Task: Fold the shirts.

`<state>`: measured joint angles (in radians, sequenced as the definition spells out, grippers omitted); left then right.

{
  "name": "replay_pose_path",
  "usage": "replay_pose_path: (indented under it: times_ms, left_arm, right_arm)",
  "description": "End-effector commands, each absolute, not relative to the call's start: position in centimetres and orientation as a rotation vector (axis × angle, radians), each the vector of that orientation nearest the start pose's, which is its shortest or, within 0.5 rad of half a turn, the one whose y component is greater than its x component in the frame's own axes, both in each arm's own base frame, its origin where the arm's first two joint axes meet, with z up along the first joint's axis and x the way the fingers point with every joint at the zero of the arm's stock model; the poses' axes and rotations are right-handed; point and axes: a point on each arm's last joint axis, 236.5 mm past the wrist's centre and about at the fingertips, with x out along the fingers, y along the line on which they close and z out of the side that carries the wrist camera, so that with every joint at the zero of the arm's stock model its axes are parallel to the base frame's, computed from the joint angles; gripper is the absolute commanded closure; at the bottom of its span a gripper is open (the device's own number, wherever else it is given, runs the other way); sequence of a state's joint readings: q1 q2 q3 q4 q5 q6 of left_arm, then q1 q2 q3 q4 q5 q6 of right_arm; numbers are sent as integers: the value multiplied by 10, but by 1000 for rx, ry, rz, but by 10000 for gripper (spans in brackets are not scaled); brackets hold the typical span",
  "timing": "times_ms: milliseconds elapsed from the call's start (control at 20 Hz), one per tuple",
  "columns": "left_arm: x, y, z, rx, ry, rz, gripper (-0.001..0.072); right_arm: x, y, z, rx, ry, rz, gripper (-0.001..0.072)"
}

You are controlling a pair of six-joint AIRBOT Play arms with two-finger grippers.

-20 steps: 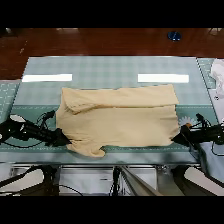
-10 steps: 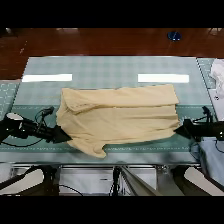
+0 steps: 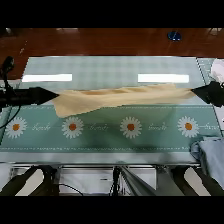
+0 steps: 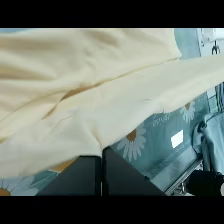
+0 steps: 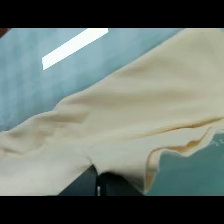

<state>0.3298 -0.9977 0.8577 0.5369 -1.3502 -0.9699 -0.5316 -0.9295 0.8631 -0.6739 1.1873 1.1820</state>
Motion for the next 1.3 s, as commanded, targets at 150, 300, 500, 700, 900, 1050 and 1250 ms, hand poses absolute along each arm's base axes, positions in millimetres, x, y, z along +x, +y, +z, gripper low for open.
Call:
replay_pose_path:
  times_ms: [150, 300, 500, 700, 900, 1050, 1250]
  left_arm:
    - [367, -110, 40, -666, 1056, -658, 685]
    - [380, -102, 1, -707, 1113, -613, 685]
    - [400, -97, -22, -727, 1151, -611, 685]
    - [419, -95, -33, -728, 1161, -615, 685]
    - [420, -94, -48, -743, 1192, -607, 683]
    - [415, -97, -61, -767, 1231, -615, 683]
    - [402, -102, -68, -788, 1289, -649, 524]
  right_arm:
    - [409, 19, 53, 699, 862, 213, 691]
    - [424, 11, 7, 734, 921, 151, 691]
    - [437, -6, -32, 749, 942, 72, 691]
    - [454, -12, -35, 714, 929, 83, 691]
    - [473, -24, -31, 703, 887, 59, 691]
    - [457, -16, -57, 676, 998, 86, 690]
    - [439, -8, -80, 677, 1107, 110, 624]
